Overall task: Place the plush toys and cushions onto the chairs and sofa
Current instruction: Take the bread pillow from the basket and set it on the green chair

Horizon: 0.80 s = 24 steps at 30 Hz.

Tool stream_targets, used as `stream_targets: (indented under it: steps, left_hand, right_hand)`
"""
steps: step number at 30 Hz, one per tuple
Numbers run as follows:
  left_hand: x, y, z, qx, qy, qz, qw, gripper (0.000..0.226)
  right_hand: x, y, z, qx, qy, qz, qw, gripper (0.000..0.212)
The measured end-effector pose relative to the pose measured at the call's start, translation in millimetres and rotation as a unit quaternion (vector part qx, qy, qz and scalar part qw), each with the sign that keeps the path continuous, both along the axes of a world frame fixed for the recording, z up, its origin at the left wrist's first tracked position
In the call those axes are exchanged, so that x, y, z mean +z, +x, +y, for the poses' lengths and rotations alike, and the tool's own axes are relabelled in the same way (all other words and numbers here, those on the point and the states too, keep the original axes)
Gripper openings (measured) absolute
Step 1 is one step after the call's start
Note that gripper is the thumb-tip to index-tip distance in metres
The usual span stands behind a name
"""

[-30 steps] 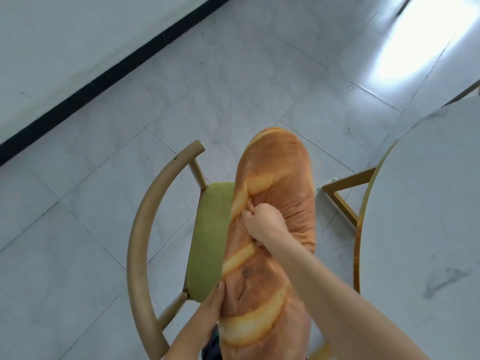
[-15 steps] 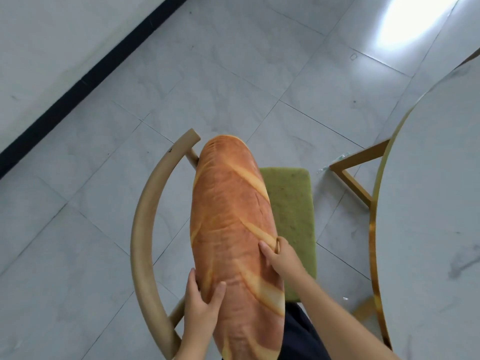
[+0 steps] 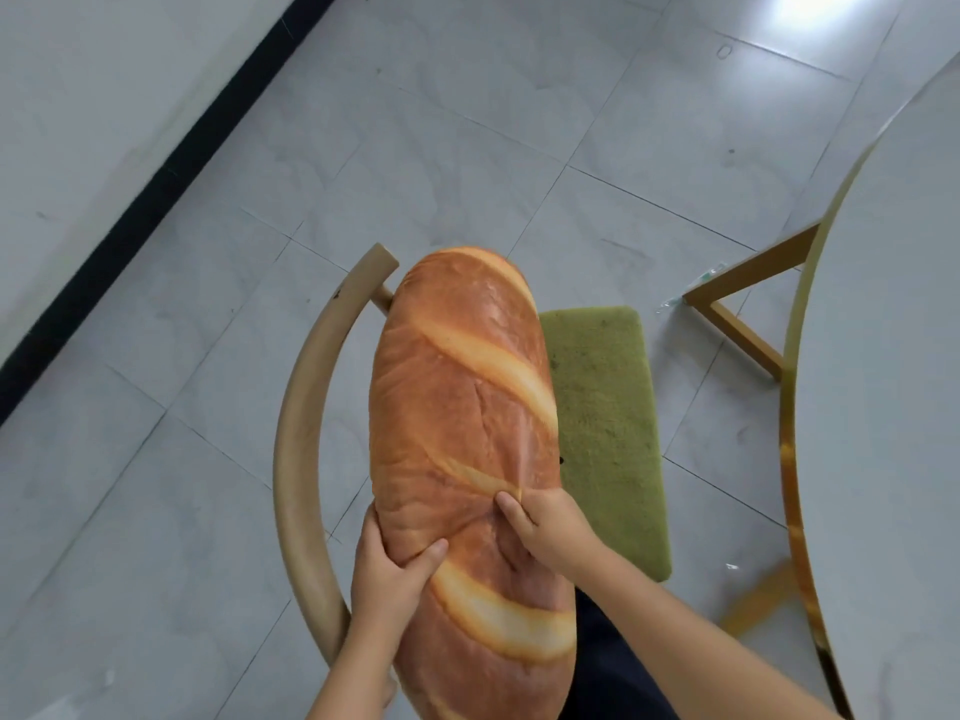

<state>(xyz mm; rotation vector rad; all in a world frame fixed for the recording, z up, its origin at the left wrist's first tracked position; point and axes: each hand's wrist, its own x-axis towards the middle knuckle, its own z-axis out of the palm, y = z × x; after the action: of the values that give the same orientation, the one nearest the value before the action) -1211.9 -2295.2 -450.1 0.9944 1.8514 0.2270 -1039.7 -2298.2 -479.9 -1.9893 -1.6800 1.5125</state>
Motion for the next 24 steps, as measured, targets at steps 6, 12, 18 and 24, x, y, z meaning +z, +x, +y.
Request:
stream_targets:
  steps: [6,12,18,24]
  left_hand:
    - [-9.6,10.9,-8.9,-0.051,-0.055,0.076,0.994,0.062]
    - [-11.7,17.8,-9.4,-0.085,-0.052,0.173,0.98,0.064]
    - [-6.6,42.2,-36.3,-0.243,0.081,0.256,0.932,0.079]
    - [-62.3,46.6,-45.6,-0.311,0.01,0.337,0.889,0.091]
  right_hand:
    - [-13.5,-17.6,-4.6,-0.058,-0.054,0.002,0.997,0.046]
    - [-17.9,-3.2,-4.8,-0.071,-0.094,0.053,0.992,0.041]
    - [-6.8,24.4,33.5,-0.163,0.13,-0.057,0.976,0.05]
    - [-47.0,4.8,116.5,0.109,0.115,-0.158,0.975,0.079]
